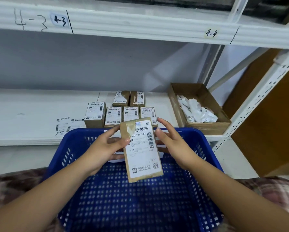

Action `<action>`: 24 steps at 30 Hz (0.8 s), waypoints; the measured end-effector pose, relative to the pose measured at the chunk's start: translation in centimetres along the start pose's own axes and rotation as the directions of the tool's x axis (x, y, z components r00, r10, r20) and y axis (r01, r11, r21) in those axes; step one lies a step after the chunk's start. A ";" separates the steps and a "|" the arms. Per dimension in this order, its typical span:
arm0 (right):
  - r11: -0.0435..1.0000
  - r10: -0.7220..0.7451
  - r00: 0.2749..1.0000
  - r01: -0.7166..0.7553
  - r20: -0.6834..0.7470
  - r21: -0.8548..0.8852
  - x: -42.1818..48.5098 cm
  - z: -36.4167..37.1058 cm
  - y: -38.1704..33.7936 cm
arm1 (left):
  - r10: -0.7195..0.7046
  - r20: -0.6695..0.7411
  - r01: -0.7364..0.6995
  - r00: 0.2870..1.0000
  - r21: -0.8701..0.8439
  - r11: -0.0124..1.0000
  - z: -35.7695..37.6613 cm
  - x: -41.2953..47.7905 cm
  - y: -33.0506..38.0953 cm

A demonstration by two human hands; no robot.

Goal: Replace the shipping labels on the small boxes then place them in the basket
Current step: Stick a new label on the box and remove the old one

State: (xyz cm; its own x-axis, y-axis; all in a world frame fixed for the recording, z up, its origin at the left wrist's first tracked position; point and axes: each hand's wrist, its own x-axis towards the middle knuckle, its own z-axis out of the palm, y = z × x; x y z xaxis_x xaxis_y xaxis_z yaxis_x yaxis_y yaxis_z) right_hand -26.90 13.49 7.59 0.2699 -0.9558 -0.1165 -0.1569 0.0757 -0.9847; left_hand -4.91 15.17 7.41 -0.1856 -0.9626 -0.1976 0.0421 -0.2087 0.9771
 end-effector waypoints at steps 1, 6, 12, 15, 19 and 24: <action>0.998 0.030 0.999 -0.031 0.021 0.057 0.0 0.0 0.2 | -0.002 0.016 0.003 1.000 -0.001 1.000 0.2 0.0 -0.1; 0.976 0.098 0.991 -0.114 0.091 0.188 0.1 0.1 1.1 | -0.005 -0.030 0.008 1.000 0.093 0.996 1.5 0.5 -1.7; 0.977 0.133 0.990 -0.138 0.037 0.165 0.2 1.6 3.3 | 0.411 -0.095 -0.274 0.907 0.608 0.745 2.0 0.4 -2.7; 0.979 0.124 0.992 -0.126 0.025 0.158 0.3 2.3 4.0 | 0.459 -0.090 -0.285 0.884 0.674 0.682 2.4 0.5 -3.0; 0.990 0.101 0.995 -0.100 -0.006 0.097 0.4 2.7 4.6 | 0.458 -0.111 -0.277 0.882 0.664 0.694 2.5 0.4 -3.3; 0.998 0.070 0.997 -0.070 0.020 -0.004 -0.2 2.9 4.3 | 0.477 -0.131 -0.269 0.869 0.685 0.678 2.8 0.2 -3.2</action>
State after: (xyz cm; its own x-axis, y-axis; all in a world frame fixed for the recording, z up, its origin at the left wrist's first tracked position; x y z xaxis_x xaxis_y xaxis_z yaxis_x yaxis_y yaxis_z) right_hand -24.91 14.87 3.05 0.2771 -0.9424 -0.1873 -0.1792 0.1408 -0.9737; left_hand -7.87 16.16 4.43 -0.0127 -0.9587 0.2843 -0.5936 0.2360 0.7694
